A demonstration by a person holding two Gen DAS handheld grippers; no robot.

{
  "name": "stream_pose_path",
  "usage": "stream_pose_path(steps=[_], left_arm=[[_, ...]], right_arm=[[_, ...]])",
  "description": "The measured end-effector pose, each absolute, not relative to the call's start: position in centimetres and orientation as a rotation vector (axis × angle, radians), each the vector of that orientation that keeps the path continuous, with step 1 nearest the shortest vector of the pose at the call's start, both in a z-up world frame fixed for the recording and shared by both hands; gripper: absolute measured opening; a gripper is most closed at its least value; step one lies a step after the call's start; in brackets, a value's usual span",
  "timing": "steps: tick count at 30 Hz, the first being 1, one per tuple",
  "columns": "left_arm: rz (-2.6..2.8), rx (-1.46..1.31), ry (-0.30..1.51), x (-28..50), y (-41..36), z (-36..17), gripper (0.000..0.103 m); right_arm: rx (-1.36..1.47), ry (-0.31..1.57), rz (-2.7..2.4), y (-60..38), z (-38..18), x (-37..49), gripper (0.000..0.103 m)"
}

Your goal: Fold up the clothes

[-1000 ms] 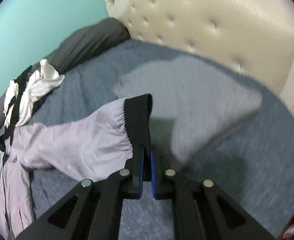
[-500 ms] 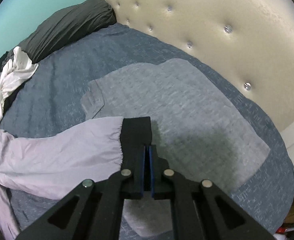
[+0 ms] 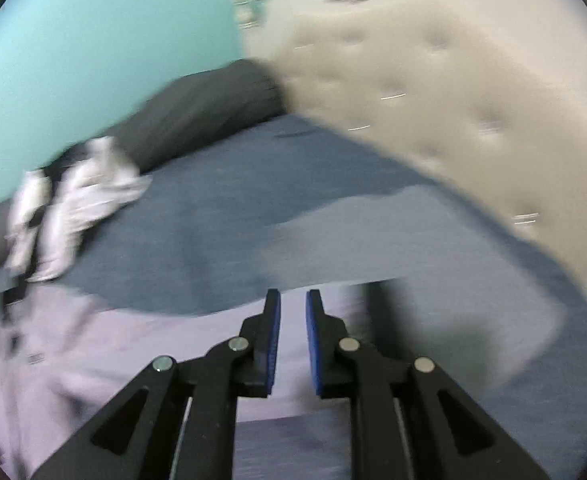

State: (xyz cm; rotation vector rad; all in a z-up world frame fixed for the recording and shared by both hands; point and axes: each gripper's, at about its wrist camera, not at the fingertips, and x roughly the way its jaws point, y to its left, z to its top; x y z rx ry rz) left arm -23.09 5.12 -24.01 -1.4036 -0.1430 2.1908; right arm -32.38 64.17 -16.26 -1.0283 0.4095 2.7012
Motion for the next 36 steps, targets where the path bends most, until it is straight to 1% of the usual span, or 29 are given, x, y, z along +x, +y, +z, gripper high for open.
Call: stream_pose_path(steps=[2, 7, 11, 15, 16, 19, 22, 26, 33, 34, 36], left_arm=[[2.192, -1.401, -0.145, -23.1, 5.1, -23.9, 0.049], [2.191, -1.389, -0.147, -23.1, 4.8, -23.5, 0.049], [2.189, -1.391, -0.159, -23.2, 4.5, -23.6, 0.049], [2.180, -1.386, -0.161, -23.0, 4.4, -23.6, 0.049], [2.178, -1.387, -0.162, -23.0, 4.3, -23.6, 0.049], [2.176, -1.390, -0.159, -23.1, 4.0, -23.7, 0.049], [2.176, -1.396, -0.157, -23.1, 4.0, -23.8, 0.049], [2.177, -1.397, -0.160, -23.0, 4.2, -23.8, 0.049], [2.177, -1.395, -0.156, -22.9, 3.7, -23.6, 0.049], [2.179, -1.396, -0.158, -22.9, 3.5, -23.7, 0.049], [2.184, -1.397, -0.163, -23.0, 3.0, -23.7, 0.049]], right_arm=[[-1.100, 0.448, 2.769, 61.1, -17.3, -33.4, 0.012], [-1.298, 0.458, 2.832, 54.4, -20.8, -35.1, 0.012], [-1.422, 0.396, 2.794, 51.0, -24.2, -36.3, 0.012], [-1.540, 0.325, 2.660, 50.5, -28.1, -37.0, 0.012], [-1.535, 0.325, 2.645, 50.8, -28.4, -36.8, 0.012], [-1.439, 0.420, 2.667, 51.8, -27.6, -35.9, 0.012], [-1.372, 0.414, 2.785, 50.3, -25.6, -35.4, 0.012], [-1.426, 0.396, 2.897, 46.5, -24.9, -36.5, 0.012], [-1.647, 0.284, 2.799, 42.5, -29.5, -39.1, 0.012], [-1.638, 0.301, 2.798, 42.5, -29.6, -39.1, 0.012], [-1.576, 0.401, 2.829, 42.8, -28.7, -38.9, 0.012]])
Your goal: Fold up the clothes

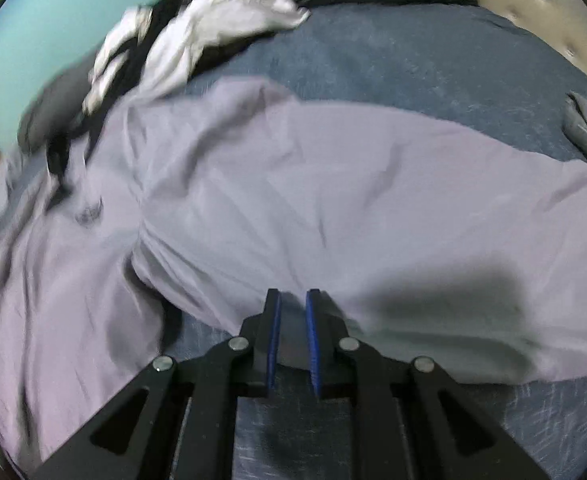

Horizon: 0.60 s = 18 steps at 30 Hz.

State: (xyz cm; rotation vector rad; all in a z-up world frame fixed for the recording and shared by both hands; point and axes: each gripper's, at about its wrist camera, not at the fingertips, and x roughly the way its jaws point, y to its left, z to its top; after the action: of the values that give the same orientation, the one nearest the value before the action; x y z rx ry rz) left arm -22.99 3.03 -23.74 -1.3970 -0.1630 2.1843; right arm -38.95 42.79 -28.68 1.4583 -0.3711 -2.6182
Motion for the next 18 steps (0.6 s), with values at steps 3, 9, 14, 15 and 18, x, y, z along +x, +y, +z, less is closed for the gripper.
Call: stream_pose_path(steps=[3, 9, 14, 15, 18], left_arm=[[2.197, -1.404, -0.175, -23.2, 2.2, -23.9, 0.049], [2.244, -1.414, -0.211, -23.1, -0.8, -23.6, 0.049], [2.315, -1.434, -0.251, -22.8, -5.8, -22.5, 0.049], [2.332, -1.439, -0.262, -22.7, -6.9, -22.4, 0.049], [2.418, -1.455, -0.286, -22.3, -10.8, -21.7, 0.049]], right_arm=[[1.377, -0.388, -2.623, 41.8, -27.4, -38.9, 0.012], [1.473, -0.288, -2.560, 39.3, -29.0, -40.3, 0.012], [1.292, -0.468, -2.671, 41.1, -25.4, -37.6, 0.012], [1.264, -0.493, -2.670, 41.0, -24.9, -36.8, 0.012], [1.202, -0.497, -2.672, 39.6, -24.0, -34.4, 0.012]])
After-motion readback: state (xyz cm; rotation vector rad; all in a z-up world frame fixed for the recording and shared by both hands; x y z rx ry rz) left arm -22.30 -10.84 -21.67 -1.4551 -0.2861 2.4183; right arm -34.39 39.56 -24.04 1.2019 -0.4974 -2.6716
